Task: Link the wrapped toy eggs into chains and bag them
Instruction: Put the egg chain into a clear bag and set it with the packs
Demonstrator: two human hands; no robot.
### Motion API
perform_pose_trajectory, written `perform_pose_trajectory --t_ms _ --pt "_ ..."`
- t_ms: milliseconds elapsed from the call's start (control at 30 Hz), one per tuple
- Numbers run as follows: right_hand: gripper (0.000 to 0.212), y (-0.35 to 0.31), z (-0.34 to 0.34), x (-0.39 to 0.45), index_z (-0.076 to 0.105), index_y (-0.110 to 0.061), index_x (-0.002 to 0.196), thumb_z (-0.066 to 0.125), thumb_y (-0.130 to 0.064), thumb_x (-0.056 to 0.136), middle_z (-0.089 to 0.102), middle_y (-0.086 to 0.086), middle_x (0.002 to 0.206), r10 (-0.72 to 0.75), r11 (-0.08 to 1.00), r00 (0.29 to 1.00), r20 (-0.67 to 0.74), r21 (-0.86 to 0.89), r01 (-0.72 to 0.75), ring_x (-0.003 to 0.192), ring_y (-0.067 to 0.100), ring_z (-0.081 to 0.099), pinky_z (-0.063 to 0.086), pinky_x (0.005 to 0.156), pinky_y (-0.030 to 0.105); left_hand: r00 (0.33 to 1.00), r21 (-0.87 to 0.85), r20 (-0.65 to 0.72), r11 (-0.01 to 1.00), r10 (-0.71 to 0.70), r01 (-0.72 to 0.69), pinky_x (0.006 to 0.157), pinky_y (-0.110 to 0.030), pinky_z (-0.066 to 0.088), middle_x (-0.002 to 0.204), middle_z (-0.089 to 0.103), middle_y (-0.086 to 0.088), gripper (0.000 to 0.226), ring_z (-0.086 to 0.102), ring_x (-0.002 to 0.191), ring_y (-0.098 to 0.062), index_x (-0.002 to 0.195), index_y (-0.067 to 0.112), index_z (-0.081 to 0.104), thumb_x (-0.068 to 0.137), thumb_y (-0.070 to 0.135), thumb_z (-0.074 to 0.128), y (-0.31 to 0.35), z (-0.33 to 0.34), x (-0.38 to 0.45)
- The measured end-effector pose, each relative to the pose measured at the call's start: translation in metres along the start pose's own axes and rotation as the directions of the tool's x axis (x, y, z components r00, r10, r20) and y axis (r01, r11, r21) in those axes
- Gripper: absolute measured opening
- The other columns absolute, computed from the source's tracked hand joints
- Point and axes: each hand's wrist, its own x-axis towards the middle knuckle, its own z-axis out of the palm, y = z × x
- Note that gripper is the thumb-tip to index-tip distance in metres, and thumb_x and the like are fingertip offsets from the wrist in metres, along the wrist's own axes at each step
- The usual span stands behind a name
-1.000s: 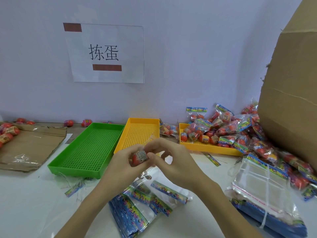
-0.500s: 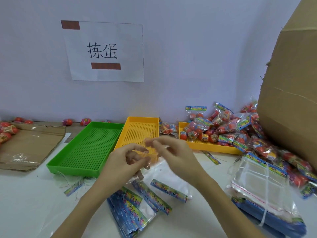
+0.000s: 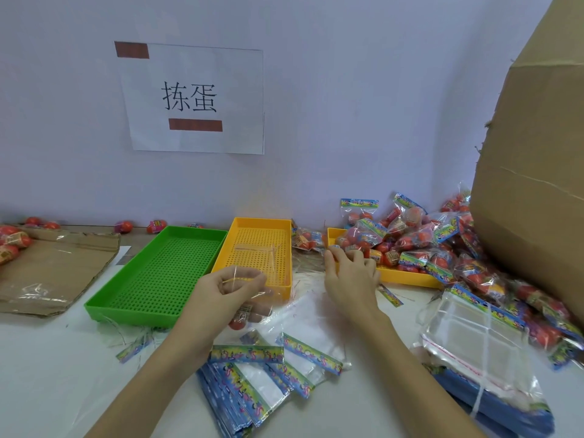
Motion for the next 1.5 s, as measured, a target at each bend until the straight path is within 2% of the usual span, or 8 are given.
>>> perform_pose_trajectory --t_ms 300,467,667,833,933,1067,1367,1500 --pt "0.035 0.005 0.004 0.002 0.064 -0.029 0.132 0.043 -0.041 0.107 0.065 0.004 0.12 -0.006 0.996 0.984 -0.178 0.082 0.021 0.113 0.027 0.048 0.03 0.095 0.041 0.999 -0.05 0.043 0.998 -0.029 0.031 0.05 -0.021 0.05 0.1 0.081 -0.012 0.038 0.075 0.068 -0.021 0.114 0.006 0.07 0.088 0.032 0.078 0.002 -0.003 0.0" --pt "0.022 0.001 -0.021 -0.002 0.065 -0.023 0.115 0.066 -0.037 0.098 0.07 0.0 0.1 -0.082 0.961 0.949 -0.305 0.226 0.156 0.098 0.024 0.062 0.047 0.088 0.038 0.998 -0.062 0.061 0.997 -0.036 0.039 0.072 -0.037 0.058 0.105 0.08 -0.012 0.044 0.077 0.08 -0.028 0.117 0.005 0.069 0.086 0.034 0.079 0.0 -0.006 0.002" --pt "0.022 -0.027 -0.046 -0.028 0.06 -0.03 0.106 0.076 -0.029 0.091 0.071 -0.006 0.084 -0.008 0.636 1.0 0.014 0.772 -0.006 0.076 0.003 0.066 0.051 0.064 0.018 0.997 0.04 0.036 0.997 0.069 -0.07 0.085 -0.062 0.057 0.098 0.081 -0.013 0.038 0.076 0.086 -0.043 0.11 0.01 0.072 0.082 0.033 0.081 0.004 0.003 -0.003" --pt "0.024 -0.052 -0.062 -0.05 0.072 -0.03 0.118 0.073 -0.023 0.094 0.078 -0.01 0.103 -0.304 0.461 0.948 0.096 0.886 0.058 0.1 0.006 0.072 0.056 0.078 0.02 0.994 0.118 0.014 0.987 0.111 -0.112 0.069 -0.052 0.058 0.091 0.081 -0.009 0.028 0.078 0.078 -0.033 0.113 0.009 0.07 0.09 0.021 0.08 0.008 0.012 -0.008" --pt "0.025 -0.064 -0.066 -0.062 0.071 -0.026 0.116 0.077 -0.02 0.092 0.074 -0.008 0.107 -0.398 0.499 0.916 -0.051 0.826 0.262 0.101 0.012 0.07 0.058 0.083 0.034 0.991 0.131 0.019 0.983 0.13 -0.132 0.058 -0.034 0.059 0.088 0.08 -0.009 0.028 0.078 0.074 -0.029 0.113 0.008 0.068 0.089 0.018 0.08 0.006 0.013 -0.008" --pt "0.031 -0.07 -0.065 -0.071 0.069 -0.031 0.116 0.079 -0.019 0.089 0.064 -0.01 0.105 -0.454 0.58 0.852 -0.26 0.639 0.504 0.089 0.017 0.064 0.052 0.067 0.028 0.986 0.156 0.029 0.973 0.167 -0.17 0.046 -0.018 0.049 0.084 0.078 -0.007 0.03 0.078 0.068 -0.025 0.107 0.013 0.067 0.082 0.022 0.081 0.004 0.015 -0.008" --pt "0.028 -0.052 -0.063 -0.061 0.061 -0.028 0.117 0.075 -0.027 0.092 0.068 -0.019 0.113 -0.581 0.721 0.812 -0.055 0.427 0.546 0.062 -0.007 0.062 0.047 0.057 0.012 0.956 0.242 0.061 0.925 0.287 -0.293 0.057 -0.021 0.054 0.085 0.077 -0.003 0.028 0.074 0.064 -0.022 0.105 0.023 0.071 0.083 0.019 0.087 -0.001 0.012 -0.006" --pt "0.028 -0.047 -0.068 -0.057 0.06 -0.037 0.116 0.075 -0.035 0.092 0.068 -0.023 0.101 -0.567 0.725 0.822 0.056 0.507 0.466 0.05 0.009 0.066 0.05 0.05 0.018 0.945 0.286 0.067 0.901 0.319 -0.325 0.058 -0.02 0.054 0.084 0.077 0.002 0.033 0.073 0.062 -0.02 0.104 0.029 0.069 0.077 0.029 0.089 -0.001 0.01 -0.006"
